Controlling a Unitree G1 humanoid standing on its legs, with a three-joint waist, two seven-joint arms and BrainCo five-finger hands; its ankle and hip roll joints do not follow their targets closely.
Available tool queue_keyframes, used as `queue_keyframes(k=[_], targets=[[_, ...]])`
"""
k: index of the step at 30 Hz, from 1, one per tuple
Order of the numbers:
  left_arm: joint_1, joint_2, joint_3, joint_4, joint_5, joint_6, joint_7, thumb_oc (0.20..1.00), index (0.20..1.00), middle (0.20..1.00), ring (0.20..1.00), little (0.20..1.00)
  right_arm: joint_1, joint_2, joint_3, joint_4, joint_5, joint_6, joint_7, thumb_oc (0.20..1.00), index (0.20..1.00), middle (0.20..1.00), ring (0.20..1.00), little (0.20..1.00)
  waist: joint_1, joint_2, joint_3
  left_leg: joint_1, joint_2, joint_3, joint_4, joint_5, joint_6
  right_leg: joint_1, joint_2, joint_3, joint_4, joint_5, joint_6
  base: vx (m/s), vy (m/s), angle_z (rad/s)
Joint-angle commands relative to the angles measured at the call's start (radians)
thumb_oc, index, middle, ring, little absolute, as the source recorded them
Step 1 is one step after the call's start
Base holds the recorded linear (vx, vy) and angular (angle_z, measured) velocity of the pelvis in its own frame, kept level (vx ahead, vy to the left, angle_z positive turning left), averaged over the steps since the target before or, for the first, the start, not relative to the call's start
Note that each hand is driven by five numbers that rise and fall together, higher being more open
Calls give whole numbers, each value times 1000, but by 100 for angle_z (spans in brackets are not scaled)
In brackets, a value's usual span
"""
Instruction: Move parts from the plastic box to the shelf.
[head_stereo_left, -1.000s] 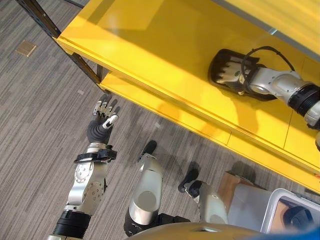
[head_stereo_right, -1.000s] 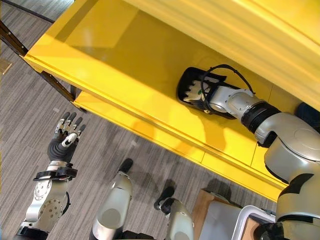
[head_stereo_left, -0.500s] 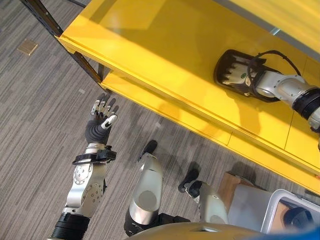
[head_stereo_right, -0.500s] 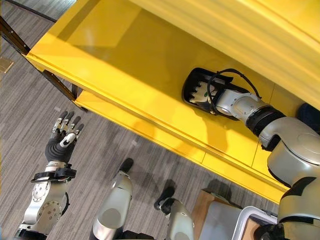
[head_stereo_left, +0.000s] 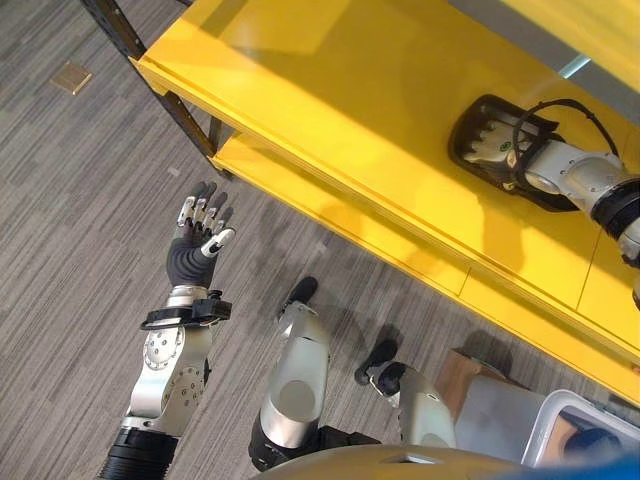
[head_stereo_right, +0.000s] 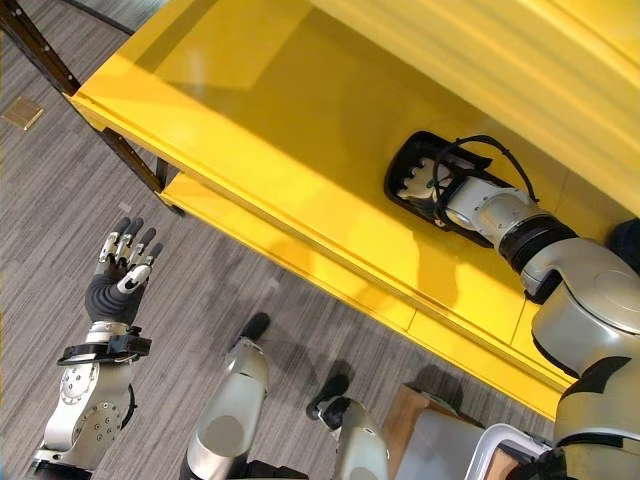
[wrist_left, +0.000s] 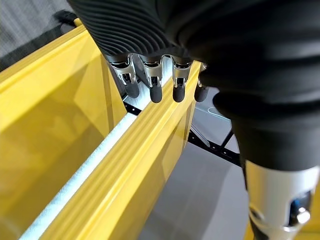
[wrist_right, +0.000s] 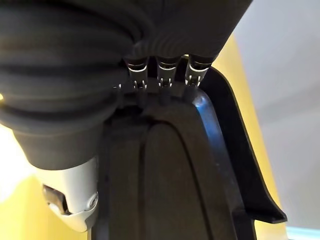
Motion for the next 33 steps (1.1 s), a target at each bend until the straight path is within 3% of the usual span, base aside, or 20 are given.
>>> queue_keyframes(k=[1,2,6,16,20,23,24,27,28,33], targets=[[14,42,49,-135,55,-65,15,1000,1000,1000,1000,1000,17,24,46,95,21,48,0,1000,1000,1000,1000,1000,8,-7,40,-10,57,-51,8,-87,19,63,-17,85,32,-59,50,2,-41,11],[13,43,54,-135,57,-67,20,1000,1000,1000,1000,1000,31,34,26,121,31,61,-6,1000,1000,1000,1000,1000,16,-9,45,-15,57,-57,10,-85,19,64,-18,80,33,-60,49,16,-30,15],[4,49,53,-122,44,-69,21,1000,1000,1000,1000,1000,25,51,79,14,3,11,20,1000,1000,1000,1000,1000,21,-15,41,-11,56,-56,6,-87,19,66,-18,81,39,-69,46,10,9,16],[6,72,39,-98,13,-71,16,1000,1000,1000,1000,1000,-59,43,161,-165,6,-53,-32,1000,1000,1000,1000,1000,-7,-3,20,11,58,-32,11,-101,20,70,-20,107,34,-59,52,4,28,-6],[-8,126,21,-84,1,-64,10,1000,1000,1000,1000,1000,-117,36,173,-385,26,-127,-64,1000,1000,1000,1000,1000,-6,-21,6,25,66,-22,16,-111,22,72,-16,124,32,-57,57,2,16,-21],[-9,137,18,-65,-22,-63,21,1000,1000,1000,1000,1000,-202,-8,173,-466,62,-98,-188,1000,1000,1000,1000,1000,-28,-9,-8,32,68,-11,19,-114,22,68,-14,135,31,-54,58,-30,21,-16],[-11,139,13,-66,-25,-66,23,1000,1000,1000,1000,1000,-221,-17,173,-472,64,-87,-211,1000,1000,1000,1000,1000,-32,-1,-6,19,63,-9,23,-90,24,57,-19,130,27,-30,54,-99,42,-7],[-21,157,2,-54,-22,-63,26,1000,1000,1000,1000,1000,-248,-28,173,-462,56,-72,-236,1000,1000,1000,1000,1000,-43,-3,-16,27,65,-6,25,-113,24,61,-17,142,34,-47,60,-14,8,-7],[-27,159,-4,-53,-21,-65,26,1000,1000,1000,1000,1000,-246,-35,173,-450,54,-65,-239,1000,1000,1000,1000,1000,-43,2,-12,19,59,-5,26,-91,25,52,-22,138,31,-27,56,0,0,0],[-36,153,-17,-40,-23,-61,21,1000,1000,1000,1000,1000,-241,-91,173,-475,43,-61,-242,1000,1000,1000,1000,1000,-61,0,-20,21,57,1,28,-92,25,50,-26,148,33,-25,57,-19,12,-7]])
